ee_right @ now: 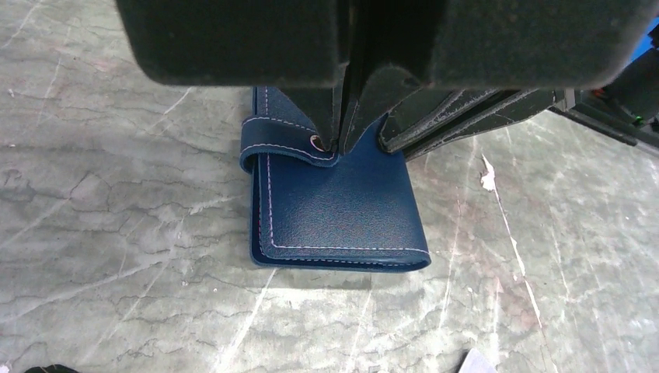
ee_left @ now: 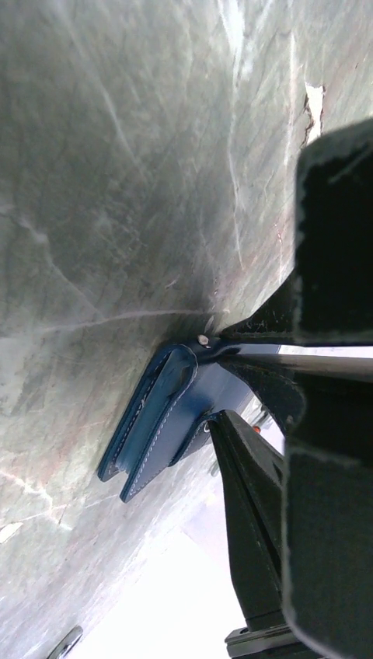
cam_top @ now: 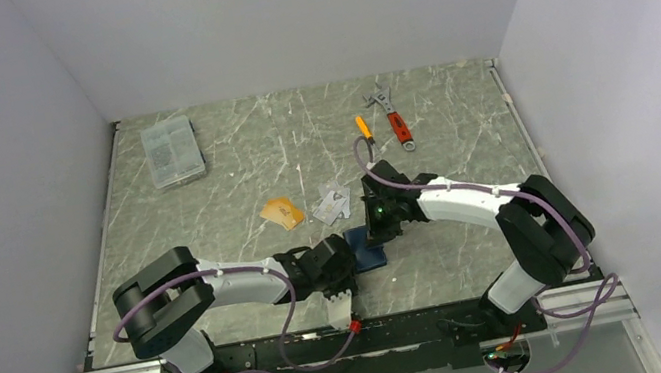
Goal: Put the credit cards into the card holder
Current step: Close the card holder at the center of the board.
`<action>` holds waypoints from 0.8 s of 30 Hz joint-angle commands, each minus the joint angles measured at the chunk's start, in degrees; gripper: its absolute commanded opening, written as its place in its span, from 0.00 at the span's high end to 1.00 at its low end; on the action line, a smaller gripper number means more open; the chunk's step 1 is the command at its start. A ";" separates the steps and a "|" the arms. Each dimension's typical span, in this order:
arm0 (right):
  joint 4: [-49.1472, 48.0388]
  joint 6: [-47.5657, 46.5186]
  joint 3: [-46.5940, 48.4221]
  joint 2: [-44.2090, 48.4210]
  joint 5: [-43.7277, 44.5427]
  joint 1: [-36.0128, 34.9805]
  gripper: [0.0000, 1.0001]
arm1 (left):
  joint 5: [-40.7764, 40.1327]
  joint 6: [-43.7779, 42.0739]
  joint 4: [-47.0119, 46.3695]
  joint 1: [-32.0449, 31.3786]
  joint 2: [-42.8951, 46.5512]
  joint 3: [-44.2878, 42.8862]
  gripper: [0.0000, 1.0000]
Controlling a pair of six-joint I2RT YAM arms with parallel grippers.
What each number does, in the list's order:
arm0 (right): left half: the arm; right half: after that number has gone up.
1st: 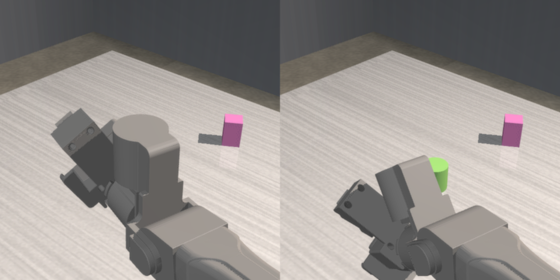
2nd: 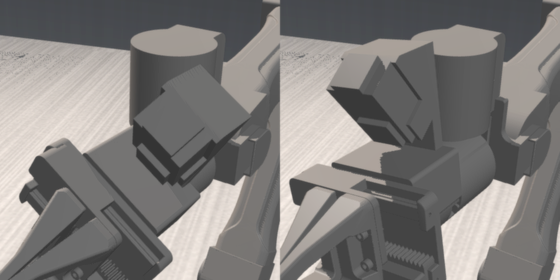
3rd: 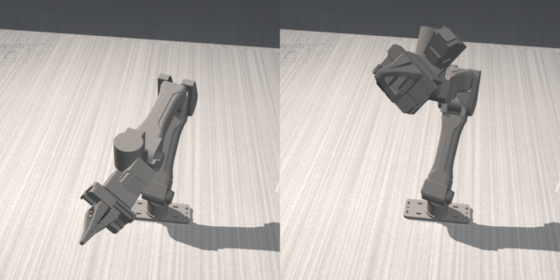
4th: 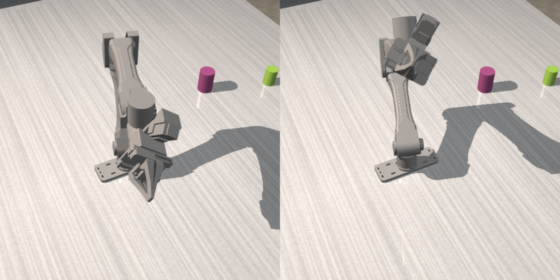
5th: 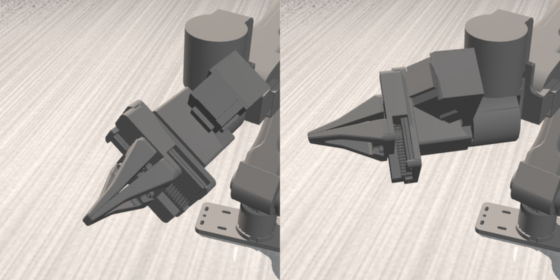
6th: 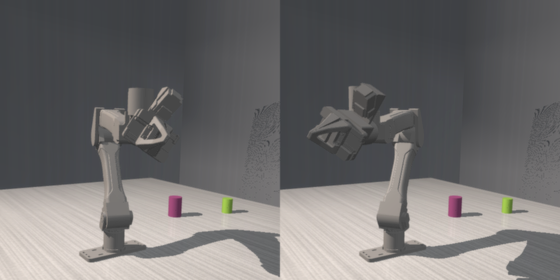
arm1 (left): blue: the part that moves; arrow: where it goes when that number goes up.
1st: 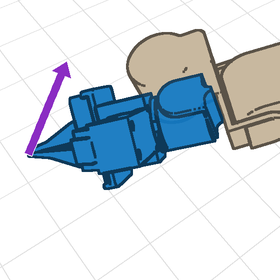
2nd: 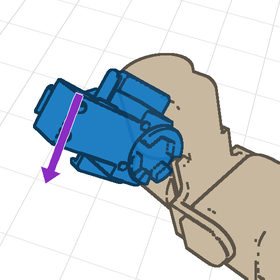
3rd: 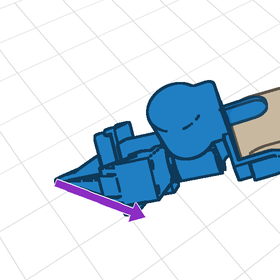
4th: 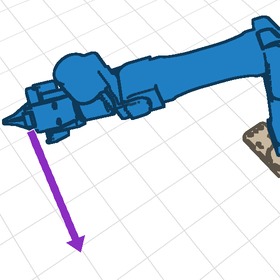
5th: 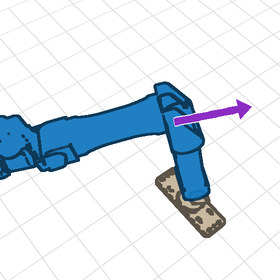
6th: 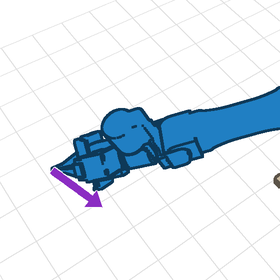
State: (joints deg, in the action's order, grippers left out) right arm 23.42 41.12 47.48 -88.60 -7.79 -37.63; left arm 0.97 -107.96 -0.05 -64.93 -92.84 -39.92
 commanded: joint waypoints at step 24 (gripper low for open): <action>8.50 -0.74 -8.26 -15.23 6.91 8.71 1.00 | 9.77 48.24 56.40 34.74 10.78 -46.62 0.01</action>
State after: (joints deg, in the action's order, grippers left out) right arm 18.59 44.73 44.75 -94.54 -23.27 -29.36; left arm 3.44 -74.89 45.08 -37.69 -79.46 -74.81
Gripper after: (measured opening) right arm 0.007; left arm 0.994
